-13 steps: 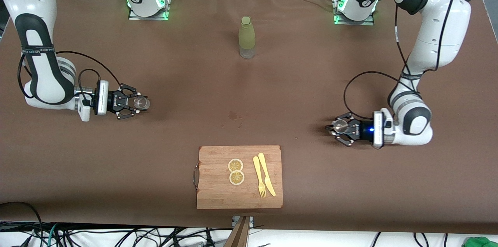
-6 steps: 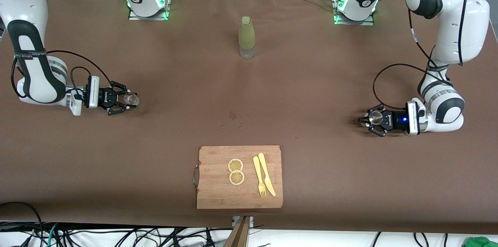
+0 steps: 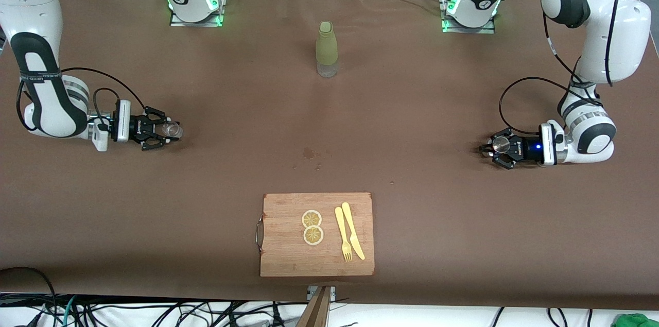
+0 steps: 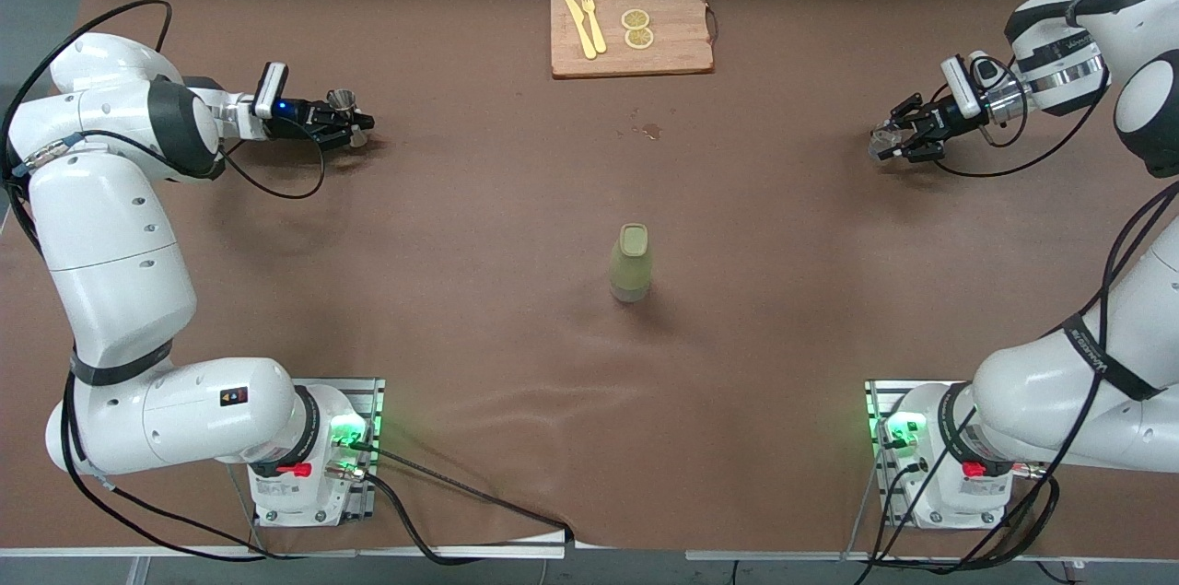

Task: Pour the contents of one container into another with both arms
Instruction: 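Carry the beaker back with the right gripper while the left gripper returns the jigger, then open both grippers, releasing the beaker and the jigger on the table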

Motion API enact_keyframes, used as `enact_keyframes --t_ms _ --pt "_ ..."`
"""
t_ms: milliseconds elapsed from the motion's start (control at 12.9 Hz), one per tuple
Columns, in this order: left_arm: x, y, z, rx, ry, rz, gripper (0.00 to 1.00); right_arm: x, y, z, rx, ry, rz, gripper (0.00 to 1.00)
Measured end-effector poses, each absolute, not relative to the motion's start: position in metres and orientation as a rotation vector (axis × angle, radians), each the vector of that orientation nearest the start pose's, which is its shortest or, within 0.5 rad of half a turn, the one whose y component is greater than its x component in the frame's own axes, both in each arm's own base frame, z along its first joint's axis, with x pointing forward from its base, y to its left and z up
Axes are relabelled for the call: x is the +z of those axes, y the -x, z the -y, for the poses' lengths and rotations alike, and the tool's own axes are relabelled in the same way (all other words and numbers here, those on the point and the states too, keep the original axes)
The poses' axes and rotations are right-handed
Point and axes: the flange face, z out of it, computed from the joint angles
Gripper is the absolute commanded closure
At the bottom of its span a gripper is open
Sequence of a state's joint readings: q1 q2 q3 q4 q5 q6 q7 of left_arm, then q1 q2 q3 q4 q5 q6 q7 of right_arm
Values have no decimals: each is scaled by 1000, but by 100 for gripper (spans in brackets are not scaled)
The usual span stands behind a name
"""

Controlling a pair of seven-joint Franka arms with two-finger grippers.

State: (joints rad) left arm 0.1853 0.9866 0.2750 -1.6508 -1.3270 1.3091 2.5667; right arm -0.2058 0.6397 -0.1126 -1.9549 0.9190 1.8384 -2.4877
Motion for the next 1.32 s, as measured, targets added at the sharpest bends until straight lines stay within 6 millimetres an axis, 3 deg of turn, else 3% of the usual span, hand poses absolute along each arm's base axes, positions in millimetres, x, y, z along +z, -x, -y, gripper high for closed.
enact_keyframes --t_ms 78,233,311,389,467,856,1323 --pt "62 -558 -132 1052 -1359 1176 100 126 -533 112 -676 1621 1600 68" --pt "59 -556 -132 1045 -1358 1178 94 123 -532 113 -674 1622 1596 36" --pt "59 -556 -132 1044 -1358 1179 92 123 -532 115 -675 1624 1595 27" --pt "59 -556 -132 1044 -1358 1179 72 123 -532 116 -676 1626 1595 1" --pt "59 -556 -132 1043 -1357 1179 1 123 -532 117 -678 1628 1594 1" --pt "60 -554 -135 1059 -1340 1201 0 125 -529 133 -634 1628 1634 1" --pt "70 -555 -151 1060 -1361 1219 0 152 -527 193 -448 1736 1693 1"
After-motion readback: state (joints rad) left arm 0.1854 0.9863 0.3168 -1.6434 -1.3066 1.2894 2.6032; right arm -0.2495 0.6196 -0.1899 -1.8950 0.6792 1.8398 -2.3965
